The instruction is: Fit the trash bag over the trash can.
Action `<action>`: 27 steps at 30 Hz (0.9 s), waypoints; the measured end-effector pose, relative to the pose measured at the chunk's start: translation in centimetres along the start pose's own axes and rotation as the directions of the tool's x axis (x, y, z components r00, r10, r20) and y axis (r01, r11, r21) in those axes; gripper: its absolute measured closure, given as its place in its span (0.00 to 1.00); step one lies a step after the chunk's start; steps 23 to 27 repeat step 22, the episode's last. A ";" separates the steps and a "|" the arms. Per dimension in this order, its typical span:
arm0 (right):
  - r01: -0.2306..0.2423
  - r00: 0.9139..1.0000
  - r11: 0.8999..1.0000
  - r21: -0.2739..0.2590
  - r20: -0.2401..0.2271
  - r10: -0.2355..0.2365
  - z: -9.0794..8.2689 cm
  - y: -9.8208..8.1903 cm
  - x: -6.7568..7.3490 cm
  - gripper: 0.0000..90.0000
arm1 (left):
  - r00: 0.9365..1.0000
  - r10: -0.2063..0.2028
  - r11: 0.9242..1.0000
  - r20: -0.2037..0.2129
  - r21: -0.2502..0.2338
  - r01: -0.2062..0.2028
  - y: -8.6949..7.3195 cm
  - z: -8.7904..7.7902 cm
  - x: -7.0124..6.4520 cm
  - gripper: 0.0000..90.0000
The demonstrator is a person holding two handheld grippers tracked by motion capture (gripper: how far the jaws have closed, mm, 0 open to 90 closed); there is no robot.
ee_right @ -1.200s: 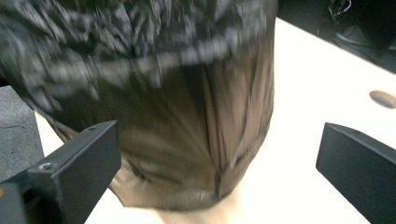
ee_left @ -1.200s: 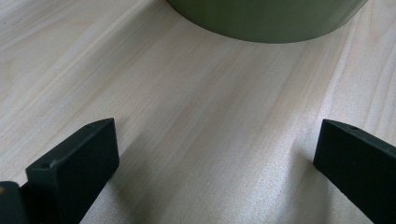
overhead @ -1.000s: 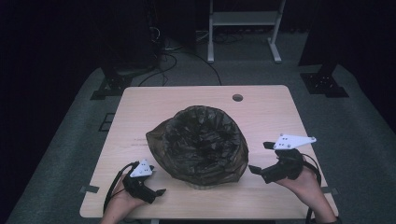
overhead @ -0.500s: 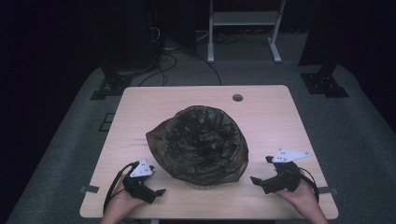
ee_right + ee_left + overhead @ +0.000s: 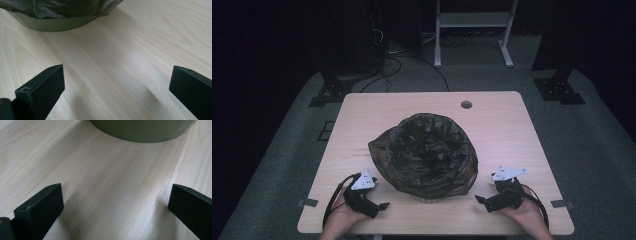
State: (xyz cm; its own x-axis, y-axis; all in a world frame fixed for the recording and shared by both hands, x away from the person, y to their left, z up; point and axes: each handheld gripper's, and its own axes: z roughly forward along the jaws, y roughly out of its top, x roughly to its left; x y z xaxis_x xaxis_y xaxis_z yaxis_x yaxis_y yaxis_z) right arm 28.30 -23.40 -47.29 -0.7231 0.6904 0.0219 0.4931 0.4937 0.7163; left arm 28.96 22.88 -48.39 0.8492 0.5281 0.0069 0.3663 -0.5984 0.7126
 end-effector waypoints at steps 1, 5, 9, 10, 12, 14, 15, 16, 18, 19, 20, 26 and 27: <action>0.001 1.000 1.000 0.001 0.000 -0.001 0.2 0.0 0.1 0.00 | 1.000 0.000 1.000 0.000 0.000 0.000 0.0 0.0 0.0 0.00; 0.011 1.000 1.000 0.000 -0.002 -0.011 0.8 0.2 0.3 0.00 | 1.000 0.000 1.000 0.000 0.000 0.000 0.0 0.0 0.0 0.00; 0.024 1.000 0.999 0.022 -0.009 -0.024 1.7 0.3 0.4 0.00 | 1.000 0.001 1.000 0.001 0.000 -0.001 0.0 0.0 0.0 0.00; 0.029 1.000 0.999 0.028 -0.009 -0.029 2.0 0.3 0.4 0.00 | 1.000 0.001 1.000 0.001 0.000 -0.001 0.0 0.0 0.0 0.00; 0.032 0.999 0.999 0.030 -0.012 -0.032 2.3 0.4 0.5 0.00 | 1.000 0.002 1.000 0.001 0.001 -0.002 0.0 0.0 0.0 0.00; 0.032 0.999 0.999 0.030 -0.011 -0.032 2.4 0.5 0.6 0.00 | 1.000 0.001 1.000 0.001 0.000 -0.001 0.0 0.0 0.0 0.00; 0.032 0.999 0.999 0.028 -0.011 -0.032 2.4 0.5 0.6 0.00 | 1.000 0.001 1.000 0.001 0.000 -0.001 0.0 0.0 0.0 0.00; 0.036 0.999 0.999 0.026 -0.012 -0.036 2.4 0.5 0.5 0.00 | 1.000 0.002 1.000 0.001 0.000 -0.002 0.0 0.0 0.0 0.00; 0.036 0.999 0.999 0.023 -0.011 -0.036 2.4 0.4 0.5 0.00 | 1.000 0.001 1.000 0.001 0.000 -0.001 0.0 0.0 0.0 0.00; 0.035 0.999 0.999 0.023 -0.011 -0.035 2.4 0.4 0.6 0.00 | 1.000 0.002 1.000 0.001 0.000 -0.002 0.0 0.0 0.0 0.00; 0.034 0.999 0.999 0.022 -0.010 -0.034 2.4 0.4 0.6 0.00 | 1.000 0.002 1.000 0.001 0.000 -0.002 0.0 0.0 0.0 0.00; 0.034 0.999 0.999 0.021 -0.010 -0.034 2.4 0.4 0.6 0.00 | 1.000 0.001 1.000 0.001 0.000 -0.001 0.0 0.0 0.0 0.00; 0.034 0.999 0.999 0.021 -0.010 -0.034 2.4 0.4 0.6 0.00 | 1.000 0.001 1.000 0.001 0.000 -0.001 0.0 0.0 0.0 0.00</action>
